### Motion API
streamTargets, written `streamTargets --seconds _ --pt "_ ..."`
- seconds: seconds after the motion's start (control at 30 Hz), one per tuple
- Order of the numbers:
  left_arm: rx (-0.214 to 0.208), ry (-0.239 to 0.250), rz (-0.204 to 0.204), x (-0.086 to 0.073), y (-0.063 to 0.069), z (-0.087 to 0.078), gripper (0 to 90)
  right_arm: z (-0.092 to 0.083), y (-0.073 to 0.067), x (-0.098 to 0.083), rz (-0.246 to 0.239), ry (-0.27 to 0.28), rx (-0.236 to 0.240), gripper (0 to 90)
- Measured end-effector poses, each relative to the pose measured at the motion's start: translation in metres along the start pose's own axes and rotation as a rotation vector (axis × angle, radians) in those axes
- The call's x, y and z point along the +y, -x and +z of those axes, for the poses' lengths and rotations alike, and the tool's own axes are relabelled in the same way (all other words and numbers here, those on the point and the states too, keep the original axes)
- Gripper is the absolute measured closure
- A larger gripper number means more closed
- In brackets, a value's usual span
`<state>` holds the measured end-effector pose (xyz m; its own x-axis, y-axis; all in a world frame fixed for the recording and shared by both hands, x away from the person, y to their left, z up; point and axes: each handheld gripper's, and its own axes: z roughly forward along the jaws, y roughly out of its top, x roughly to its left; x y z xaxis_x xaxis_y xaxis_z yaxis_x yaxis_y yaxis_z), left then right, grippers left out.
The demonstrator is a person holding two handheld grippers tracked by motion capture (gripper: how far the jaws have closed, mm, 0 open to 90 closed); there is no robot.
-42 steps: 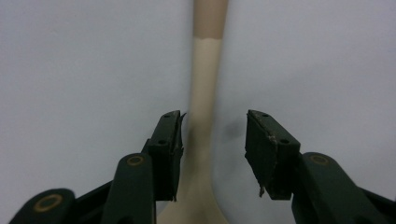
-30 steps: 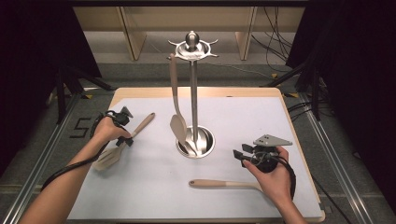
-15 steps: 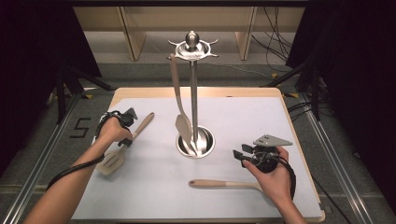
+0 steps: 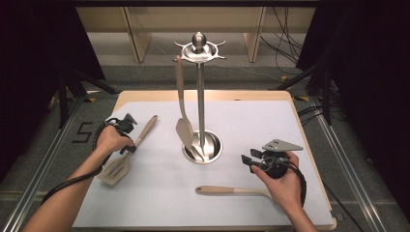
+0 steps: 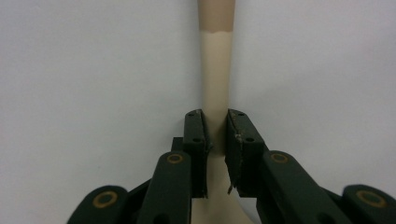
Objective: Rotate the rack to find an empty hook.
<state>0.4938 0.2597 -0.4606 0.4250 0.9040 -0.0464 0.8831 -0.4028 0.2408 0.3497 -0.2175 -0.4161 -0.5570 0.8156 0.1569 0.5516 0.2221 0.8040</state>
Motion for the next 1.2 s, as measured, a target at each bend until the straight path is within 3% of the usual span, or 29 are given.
streamTargets --seconds 0.13,0.2,0.23,0.3,0.43,0.57,0.63,0.7,0.77,0.8,0.83,0.97,1.0,1.07,1.1,1.13,1.2 --pt "-0.008 0.037 0.007 -0.005 0.003 -0.001 78.4 0.002 0.001 0.000 -0.022 0.021 -0.003 55.9" --pt "-0.008 0.053 0.033 -0.007 0.005 -0.002 78.3 0.002 0.001 -0.001 -0.025 0.020 -0.006 55.9" --pt "-0.012 0.061 0.022 -0.008 0.007 -0.003 78.4 0.002 0.001 -0.001 -0.022 0.022 -0.004 56.0" --pt "-0.013 0.070 0.038 -0.008 0.009 -0.008 78.3 0.001 0.000 0.000 -0.005 0.005 0.000 56.0" --pt "-0.015 0.164 0.049 -0.011 0.015 -0.019 78.3 0.000 0.000 0.000 -0.003 0.002 -0.004 56.0" --pt "-0.046 0.280 0.040 -0.019 0.020 -0.029 78.3 0.000 -0.001 0.000 0.004 0.016 -0.001 56.0" --pt "-0.051 0.338 0.035 -0.024 0.024 -0.033 78.3 0.001 0.000 0.000 -0.014 0.037 -0.008 56.0" --pt "-0.069 0.375 0.050 -0.029 0.027 -0.038 78.3 0.001 -0.002 0.000 0.011 0.027 0.005 56.0" --pt "-0.081 0.423 0.038 -0.034 0.032 -0.043 78.3 0.000 0.000 0.002 -0.038 0.028 -0.002 56.1" --pt "-0.087 0.467 0.033 -0.037 0.036 -0.045 78.3 0.000 -0.001 0.002 -0.031 0.024 -0.007 56.0" --pt "-0.092 0.479 0.040 -0.038 0.037 -0.047 78.2 0.000 -0.004 0.002 -0.011 0.016 0.001 56.0" --pt "-0.079 0.541 0.082 -0.048 0.045 -0.058 78.2 0.002 -0.004 0.003 -0.032 0.032 0.006 56.1" --pt "-0.092 0.559 0.078 -0.050 0.048 -0.060 78.2 0.001 -0.002 0.003 -0.064 0.037 -0.003 56.1" --pt "-0.106 0.601 0.067 -0.053 0.053 -0.063 78.2 0.002 -0.007 0.003 -0.006 0.023 0.008 56.1" --pt "-0.111 0.613 0.065 -0.054 0.055 -0.064 78.2 0.001 -0.008 0.004 -0.012 0.022 0.007 56.1" --pt "-0.113 0.654 0.037 -0.056 0.060 -0.064 78.2 0.003 -0.008 0.003 -0.020 0.044 0.019 56.1" --pt "-0.122 0.680 0.036 -0.059 0.064 -0.065 78.2 0.003 -0.008 0.004 -0.030 0.053 0.016 56.1"
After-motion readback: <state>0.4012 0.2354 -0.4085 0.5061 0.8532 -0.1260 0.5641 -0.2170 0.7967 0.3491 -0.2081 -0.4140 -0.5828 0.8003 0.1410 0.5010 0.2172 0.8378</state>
